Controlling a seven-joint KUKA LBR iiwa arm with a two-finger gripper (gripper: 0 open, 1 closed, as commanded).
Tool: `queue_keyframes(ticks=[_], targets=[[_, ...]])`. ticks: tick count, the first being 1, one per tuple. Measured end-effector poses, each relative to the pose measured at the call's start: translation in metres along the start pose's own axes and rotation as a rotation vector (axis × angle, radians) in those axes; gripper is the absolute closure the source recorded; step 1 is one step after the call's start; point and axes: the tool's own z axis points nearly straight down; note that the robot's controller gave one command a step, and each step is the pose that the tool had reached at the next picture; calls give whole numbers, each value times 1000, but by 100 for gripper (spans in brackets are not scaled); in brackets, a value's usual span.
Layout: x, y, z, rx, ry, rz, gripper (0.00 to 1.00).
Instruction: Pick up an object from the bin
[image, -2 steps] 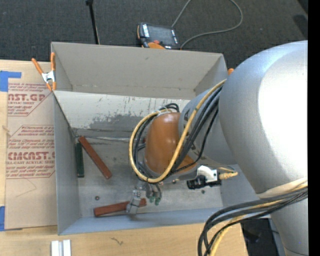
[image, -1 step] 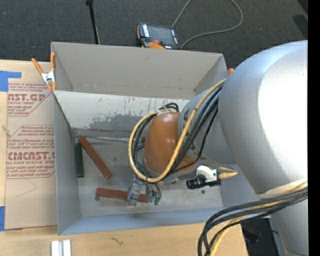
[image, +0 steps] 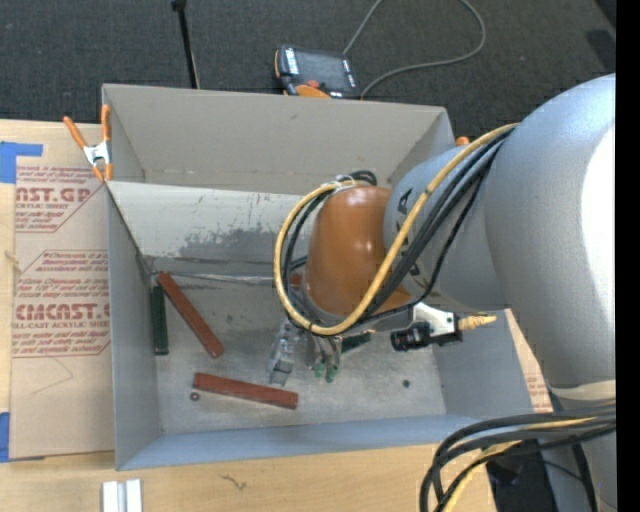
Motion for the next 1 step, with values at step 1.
queue_keyframes(ticks=[1], targets=[[12,-15,1,2,6,-436,100]])
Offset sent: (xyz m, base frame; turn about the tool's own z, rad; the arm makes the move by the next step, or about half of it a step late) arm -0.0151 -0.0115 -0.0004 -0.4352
